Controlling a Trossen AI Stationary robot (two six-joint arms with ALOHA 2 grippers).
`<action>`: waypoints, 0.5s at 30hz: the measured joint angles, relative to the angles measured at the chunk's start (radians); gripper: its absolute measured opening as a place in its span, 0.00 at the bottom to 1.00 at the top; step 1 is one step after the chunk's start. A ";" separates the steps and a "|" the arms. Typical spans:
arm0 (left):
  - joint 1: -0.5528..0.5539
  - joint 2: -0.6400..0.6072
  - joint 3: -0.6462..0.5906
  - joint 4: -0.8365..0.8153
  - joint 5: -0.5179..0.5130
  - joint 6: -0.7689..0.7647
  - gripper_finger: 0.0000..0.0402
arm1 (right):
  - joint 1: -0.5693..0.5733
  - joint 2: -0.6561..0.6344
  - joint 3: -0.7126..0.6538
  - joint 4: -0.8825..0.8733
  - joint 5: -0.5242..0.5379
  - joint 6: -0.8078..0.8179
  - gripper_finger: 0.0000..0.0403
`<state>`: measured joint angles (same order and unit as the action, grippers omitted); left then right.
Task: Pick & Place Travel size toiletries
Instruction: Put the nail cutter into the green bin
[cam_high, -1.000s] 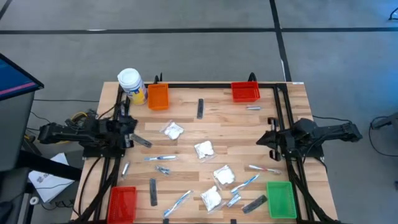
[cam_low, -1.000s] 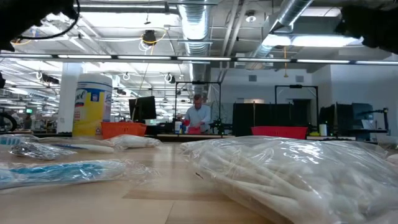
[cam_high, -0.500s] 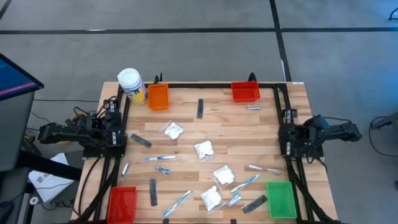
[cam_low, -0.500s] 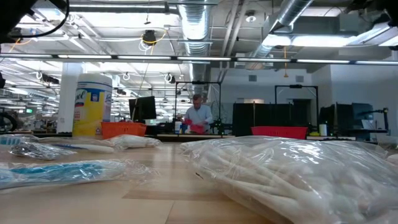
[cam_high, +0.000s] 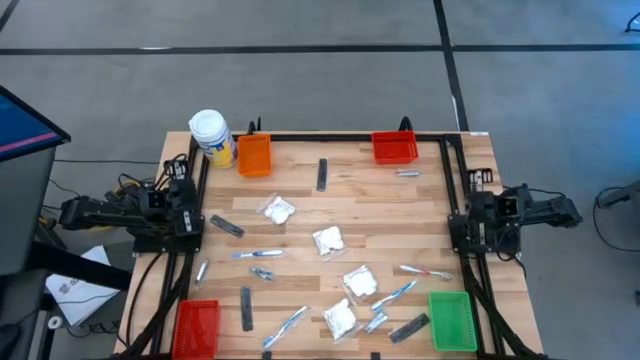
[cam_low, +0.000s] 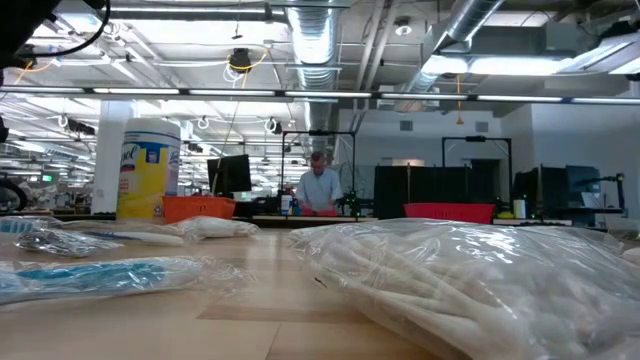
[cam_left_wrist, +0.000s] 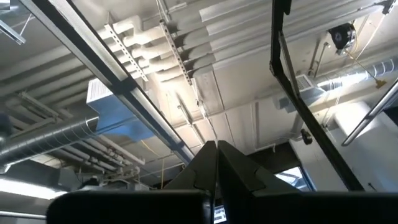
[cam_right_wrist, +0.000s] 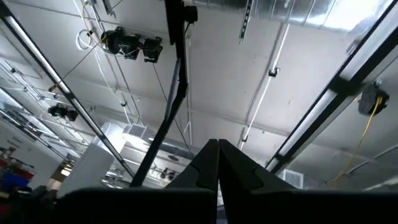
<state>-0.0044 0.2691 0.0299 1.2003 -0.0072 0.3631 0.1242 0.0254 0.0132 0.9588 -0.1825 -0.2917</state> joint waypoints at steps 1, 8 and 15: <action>0.000 0.014 0.014 0.004 0.005 -0.016 0.02 | 0.000 0.000 0.000 0.017 0.000 -0.023 0.00; 0.000 0.134 0.085 0.008 0.132 -0.080 0.02 | 0.000 0.000 0.000 0.042 0.069 -0.249 0.00; 0.000 0.267 0.131 0.015 0.121 0.137 0.02 | -0.003 0.000 0.005 0.026 0.444 -0.549 0.00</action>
<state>-0.0044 0.5358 0.1613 1.2156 0.1136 0.4998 0.1212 0.0251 0.0178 0.9844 0.2619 -0.8406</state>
